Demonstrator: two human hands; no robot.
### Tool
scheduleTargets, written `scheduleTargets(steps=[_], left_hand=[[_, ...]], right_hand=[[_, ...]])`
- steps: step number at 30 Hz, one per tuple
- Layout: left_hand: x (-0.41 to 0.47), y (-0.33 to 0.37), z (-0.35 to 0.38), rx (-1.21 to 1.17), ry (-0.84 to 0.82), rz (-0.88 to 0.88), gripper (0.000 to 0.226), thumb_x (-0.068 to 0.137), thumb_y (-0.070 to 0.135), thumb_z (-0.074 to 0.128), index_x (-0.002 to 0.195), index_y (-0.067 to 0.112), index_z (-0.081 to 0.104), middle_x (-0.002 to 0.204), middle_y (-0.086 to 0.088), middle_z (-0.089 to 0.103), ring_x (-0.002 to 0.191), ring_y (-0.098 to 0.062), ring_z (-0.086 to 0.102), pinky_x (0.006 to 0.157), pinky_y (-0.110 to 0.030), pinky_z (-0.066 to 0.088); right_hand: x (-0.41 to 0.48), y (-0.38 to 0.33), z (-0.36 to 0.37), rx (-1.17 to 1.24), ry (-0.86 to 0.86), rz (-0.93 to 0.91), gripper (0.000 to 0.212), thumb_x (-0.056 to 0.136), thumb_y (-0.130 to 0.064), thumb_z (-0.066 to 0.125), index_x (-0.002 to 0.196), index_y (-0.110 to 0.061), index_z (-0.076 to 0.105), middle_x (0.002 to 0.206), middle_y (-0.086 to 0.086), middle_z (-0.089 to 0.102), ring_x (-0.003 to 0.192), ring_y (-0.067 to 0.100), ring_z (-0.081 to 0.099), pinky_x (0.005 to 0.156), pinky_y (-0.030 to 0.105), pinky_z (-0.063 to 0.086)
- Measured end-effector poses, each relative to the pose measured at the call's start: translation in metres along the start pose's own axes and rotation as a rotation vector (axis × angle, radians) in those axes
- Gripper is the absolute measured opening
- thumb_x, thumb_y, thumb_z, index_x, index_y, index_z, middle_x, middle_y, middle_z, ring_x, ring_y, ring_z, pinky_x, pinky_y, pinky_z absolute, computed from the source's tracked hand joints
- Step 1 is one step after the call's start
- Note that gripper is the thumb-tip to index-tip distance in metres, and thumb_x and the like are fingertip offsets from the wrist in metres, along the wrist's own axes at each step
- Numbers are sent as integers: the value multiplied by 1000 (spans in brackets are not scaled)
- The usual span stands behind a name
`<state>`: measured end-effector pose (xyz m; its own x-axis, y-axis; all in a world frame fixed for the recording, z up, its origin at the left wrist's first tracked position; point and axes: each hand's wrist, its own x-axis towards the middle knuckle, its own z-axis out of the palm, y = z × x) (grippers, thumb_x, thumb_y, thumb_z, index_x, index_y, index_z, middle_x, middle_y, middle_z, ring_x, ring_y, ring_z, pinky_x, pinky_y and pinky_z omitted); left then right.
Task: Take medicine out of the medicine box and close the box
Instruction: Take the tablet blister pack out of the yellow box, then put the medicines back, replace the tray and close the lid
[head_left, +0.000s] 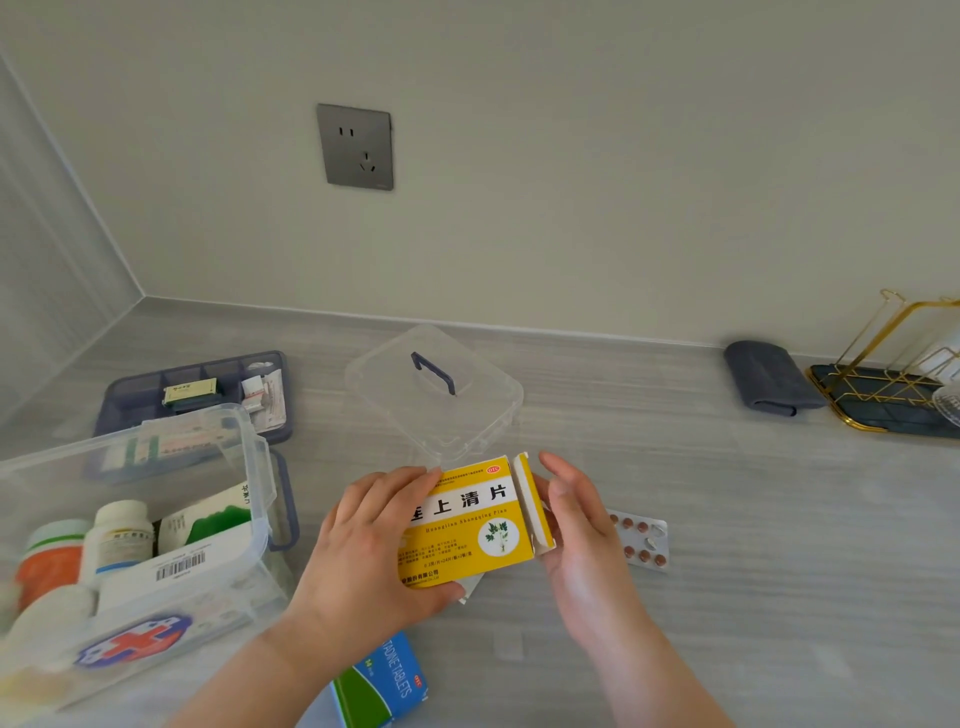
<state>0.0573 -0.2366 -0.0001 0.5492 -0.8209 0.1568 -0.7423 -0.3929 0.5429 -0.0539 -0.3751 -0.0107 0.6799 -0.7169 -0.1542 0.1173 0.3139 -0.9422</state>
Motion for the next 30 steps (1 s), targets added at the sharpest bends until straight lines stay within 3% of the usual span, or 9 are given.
scheduleTargets(steps=[7, 12, 14, 17, 19, 20, 22, 25, 30], left_hand=[[1, 8, 2, -25, 16, 1, 91, 58, 46, 76, 135, 30, 30, 136, 13, 37, 127, -12, 26, 108, -31, 23], [-2, 6, -2, 34, -1, -15, 91, 60, 51, 72, 136, 33, 24, 139, 16, 32, 129, -10, 22, 109, -29, 20], [-4, 10, -11, 72, 17, -20, 92, 53, 47, 78, 133, 27, 36, 134, 8, 44, 126, -19, 36, 105, -38, 30], [-8, 11, -24, 214, 141, 12, 93, 34, 45, 86, 117, 15, 57, 112, -5, 66, 100, -32, 61, 80, -47, 50], [-12, 8, -35, 159, 166, 15, 94, 41, 45, 84, 125, 26, 46, 124, 0, 56, 113, -29, 52, 93, -46, 43], [-15, 5, -39, 97, 167, 10, 94, 49, 46, 81, 128, 37, 31, 132, 9, 43, 123, -21, 39, 102, -40, 33], [-23, -3, -48, 12, 170, 12, 92, 58, 49, 75, 121, 48, 8, 131, 22, 21, 125, -5, 19, 107, -28, 19], [-32, -16, -68, -37, 252, -22, 87, 55, 50, 68, 126, 40, 17, 127, 22, 22, 122, -4, 21, 104, -25, 21], [-43, -49, -99, -7, 278, -168, 96, 57, 46, 77, 133, 39, 19, 132, 17, 32, 123, -4, 24, 105, -28, 26]], right_hand=[[-2, 0, 9, 85, -176, 103, 35, 70, -42, 43, 101, -34, 57, 82, -12, 75, 78, 4, 69, 62, 20, 54], [-3, 1, 13, 36, -202, 132, 28, 78, -38, 44, 103, -40, 56, 89, -10, 72, 78, 4, 69, 59, 19, 54], [-4, -5, 16, -70, -220, 118, 24, 79, -40, 45, 100, -44, 56, 90, -13, 70, 76, 1, 69, 57, 18, 53], [0, -17, 24, -279, -279, 40, 27, 83, -28, 54, 97, -50, 49, 79, -17, 70, 66, 0, 68, 43, 16, 48], [3, -24, 32, -382, -308, -9, 33, 88, -18, 50, 95, -50, 46, 72, -15, 70, 60, 1, 66, 38, 16, 45], [5, -27, 36, -398, -312, -24, 33, 89, -16, 49, 95, -49, 46, 69, -15, 70, 58, 2, 66, 36, 17, 44], [9, -29, 47, -390, -325, -35, 32, 89, -13, 48, 94, -45, 48, 66, -17, 71, 54, 2, 65, 33, 17, 42], [12, -27, 68, -346, -362, -30, 27, 89, -13, 49, 93, -40, 51, 63, -16, 71, 52, 3, 64, 32, 18, 41], [18, -23, 112, -354, -444, -52, 20, 89, -19, 48, 99, -36, 52, 68, -15, 70, 58, -1, 66, 39, 15, 47]])
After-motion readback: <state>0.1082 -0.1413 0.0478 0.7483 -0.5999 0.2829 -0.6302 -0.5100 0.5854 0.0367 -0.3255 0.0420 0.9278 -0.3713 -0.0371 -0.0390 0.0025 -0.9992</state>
